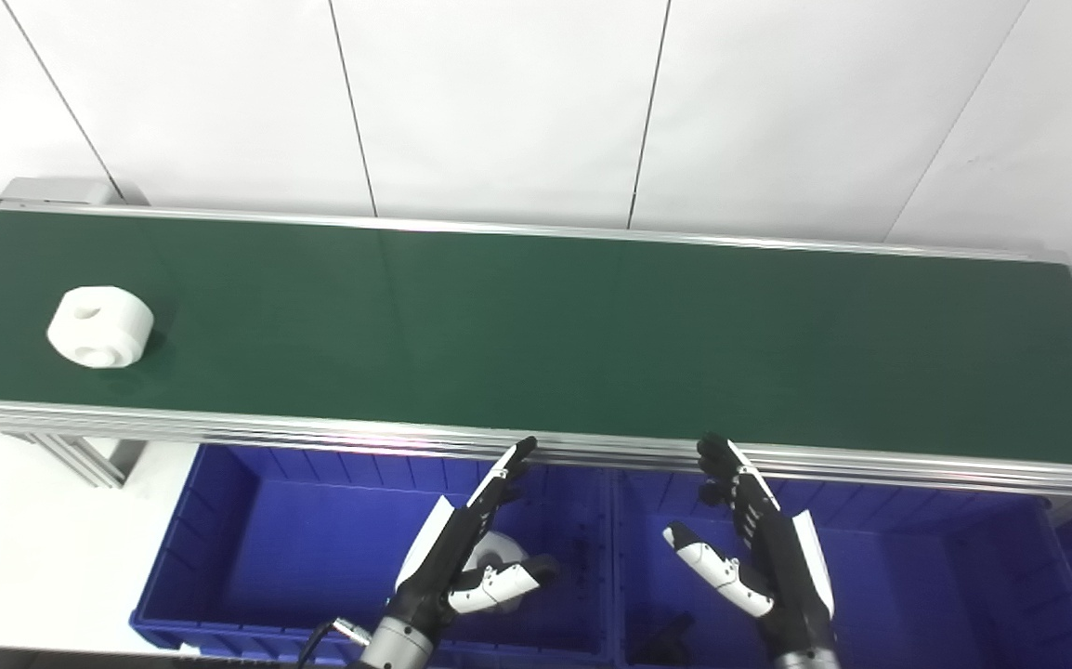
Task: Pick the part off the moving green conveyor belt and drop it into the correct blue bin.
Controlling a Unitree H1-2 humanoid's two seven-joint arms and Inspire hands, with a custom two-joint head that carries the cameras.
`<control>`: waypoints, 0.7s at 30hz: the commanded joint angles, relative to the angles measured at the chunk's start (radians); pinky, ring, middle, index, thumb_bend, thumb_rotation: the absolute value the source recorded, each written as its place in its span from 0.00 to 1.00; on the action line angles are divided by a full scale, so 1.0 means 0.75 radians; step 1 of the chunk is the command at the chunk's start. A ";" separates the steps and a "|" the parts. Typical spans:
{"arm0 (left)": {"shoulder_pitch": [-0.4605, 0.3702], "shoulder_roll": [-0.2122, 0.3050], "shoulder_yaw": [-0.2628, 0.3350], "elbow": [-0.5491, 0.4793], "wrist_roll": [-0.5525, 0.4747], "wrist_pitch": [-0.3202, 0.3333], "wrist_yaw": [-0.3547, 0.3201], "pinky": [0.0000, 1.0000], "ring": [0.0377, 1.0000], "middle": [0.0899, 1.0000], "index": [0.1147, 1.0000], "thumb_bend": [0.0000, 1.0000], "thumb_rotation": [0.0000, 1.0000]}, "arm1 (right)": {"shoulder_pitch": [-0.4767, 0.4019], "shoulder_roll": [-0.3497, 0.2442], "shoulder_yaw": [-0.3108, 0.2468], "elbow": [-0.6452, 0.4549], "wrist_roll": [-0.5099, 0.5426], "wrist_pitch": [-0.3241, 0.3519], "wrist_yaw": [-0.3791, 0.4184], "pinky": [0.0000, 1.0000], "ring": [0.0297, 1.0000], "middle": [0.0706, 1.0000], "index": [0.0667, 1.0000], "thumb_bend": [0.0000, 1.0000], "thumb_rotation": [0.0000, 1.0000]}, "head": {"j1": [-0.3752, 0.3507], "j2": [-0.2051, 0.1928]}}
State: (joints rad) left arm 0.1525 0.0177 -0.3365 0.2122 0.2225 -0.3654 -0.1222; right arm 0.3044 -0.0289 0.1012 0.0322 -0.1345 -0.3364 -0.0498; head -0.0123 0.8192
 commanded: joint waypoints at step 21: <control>-0.037 -0.015 0.000 0.032 0.008 -0.079 0.000 0.90 0.97 1.00 0.96 0.62 0.67 | 0.001 -0.008 -0.007 0.001 -0.026 -0.036 -0.001 0.86 0.88 0.88 0.88 0.68 0.45 | 0.057 -0.086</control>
State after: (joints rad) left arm 0.1476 0.0158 -0.3304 0.2443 0.2242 -0.3804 -0.1295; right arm 0.3080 -0.0334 0.0999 0.0431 -0.1534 -0.3365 -0.0504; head 0.0290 0.7533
